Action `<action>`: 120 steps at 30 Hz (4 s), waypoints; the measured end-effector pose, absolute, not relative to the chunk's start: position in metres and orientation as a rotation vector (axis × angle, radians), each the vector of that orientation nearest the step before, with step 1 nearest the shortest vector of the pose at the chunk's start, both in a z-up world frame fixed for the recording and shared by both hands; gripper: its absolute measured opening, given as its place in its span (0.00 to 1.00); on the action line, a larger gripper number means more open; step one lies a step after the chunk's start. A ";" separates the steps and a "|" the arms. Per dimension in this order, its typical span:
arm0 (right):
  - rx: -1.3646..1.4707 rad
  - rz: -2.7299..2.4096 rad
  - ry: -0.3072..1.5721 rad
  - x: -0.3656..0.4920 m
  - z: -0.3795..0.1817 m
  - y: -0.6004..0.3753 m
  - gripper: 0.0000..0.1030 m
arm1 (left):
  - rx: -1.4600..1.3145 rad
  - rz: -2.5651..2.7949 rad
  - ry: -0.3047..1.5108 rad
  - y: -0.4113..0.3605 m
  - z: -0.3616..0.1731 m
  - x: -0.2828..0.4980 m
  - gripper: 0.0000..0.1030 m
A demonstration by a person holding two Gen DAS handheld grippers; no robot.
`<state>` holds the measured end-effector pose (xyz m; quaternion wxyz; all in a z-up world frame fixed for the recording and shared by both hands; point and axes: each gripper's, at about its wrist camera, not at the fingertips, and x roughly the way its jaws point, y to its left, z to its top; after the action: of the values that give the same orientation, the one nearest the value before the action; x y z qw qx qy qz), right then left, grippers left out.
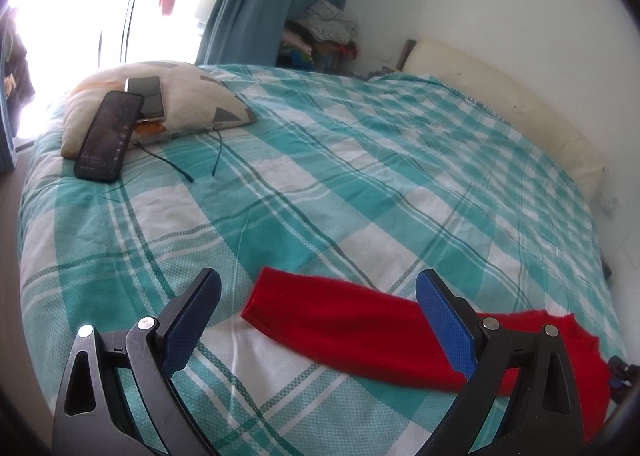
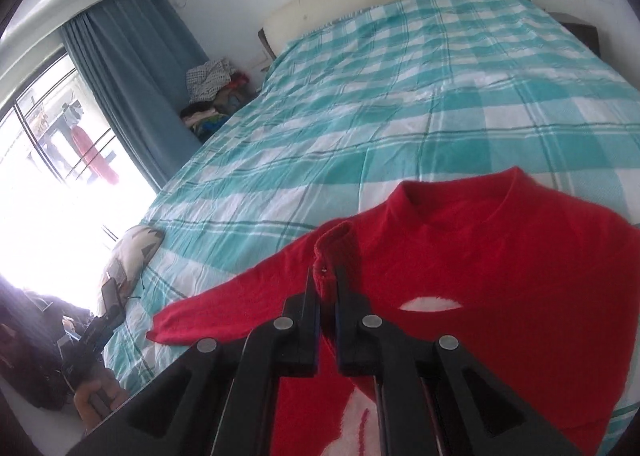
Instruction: Fold small clothes
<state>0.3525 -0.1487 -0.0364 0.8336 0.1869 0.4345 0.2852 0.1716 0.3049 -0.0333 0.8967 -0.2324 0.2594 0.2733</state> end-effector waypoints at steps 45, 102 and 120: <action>0.241 -0.137 0.639 0.138 -0.055 -0.411 0.70 | -0.220 0.225 0.790 0.201 -0.070 0.205 0.96; 0.095 -0.160 0.632 0.137 -0.052 -0.393 0.70 | -0.218 0.228 0.800 0.203 -0.072 0.205 0.96; 0.094 -0.167 0.621 0.136 -0.050 -0.395 0.70 | -0.215 0.227 0.802 0.202 -0.071 0.207 0.96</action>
<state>0.1358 -0.3948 -0.0501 0.9477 0.0461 0.3050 -0.0822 0.2067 0.2017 -0.0713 0.9088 -0.1044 0.3888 0.1101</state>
